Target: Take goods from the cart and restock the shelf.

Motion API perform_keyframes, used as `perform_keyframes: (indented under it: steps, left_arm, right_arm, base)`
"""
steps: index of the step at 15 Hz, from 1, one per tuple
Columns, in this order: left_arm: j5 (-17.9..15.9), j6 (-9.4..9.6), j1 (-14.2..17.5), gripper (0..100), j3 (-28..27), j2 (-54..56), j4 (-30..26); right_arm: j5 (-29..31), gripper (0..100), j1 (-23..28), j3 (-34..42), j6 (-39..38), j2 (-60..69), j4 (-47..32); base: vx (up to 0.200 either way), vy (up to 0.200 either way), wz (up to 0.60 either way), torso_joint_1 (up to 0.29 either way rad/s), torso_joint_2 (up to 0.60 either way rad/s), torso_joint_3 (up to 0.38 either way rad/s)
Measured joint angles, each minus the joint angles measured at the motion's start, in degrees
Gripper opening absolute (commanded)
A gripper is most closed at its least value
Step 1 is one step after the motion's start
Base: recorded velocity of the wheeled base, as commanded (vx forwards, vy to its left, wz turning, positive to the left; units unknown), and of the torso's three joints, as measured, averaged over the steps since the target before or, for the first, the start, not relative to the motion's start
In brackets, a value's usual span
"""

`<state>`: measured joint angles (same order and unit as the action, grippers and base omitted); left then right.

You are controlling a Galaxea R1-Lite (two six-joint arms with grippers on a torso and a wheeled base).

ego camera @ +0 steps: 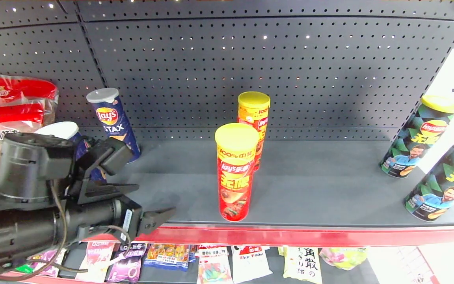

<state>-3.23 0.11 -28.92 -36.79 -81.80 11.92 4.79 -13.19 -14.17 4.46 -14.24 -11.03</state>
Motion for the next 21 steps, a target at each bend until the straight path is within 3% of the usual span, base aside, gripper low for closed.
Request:
perform_keyframes:
  steps: [7,21]
  left_arm:
    - [3.0,0.07,-3.6,100,-11.1,-13.6,0.0]
    - [3.3,0.07,-5.2,100,-17.7,-21.5,0.1]
  right_arm:
    - [0.8,100,1.1,1.0,-0.8,8.5,-3.4]
    - [0.9,100,1.1,3.0,-1.4,9.0,-3.3]
  base:
    - [0.0,0.0,0.0,0.0,0.0,0.0]
    - [0.0,0.0,0.0,0.0,0.0,0.0]
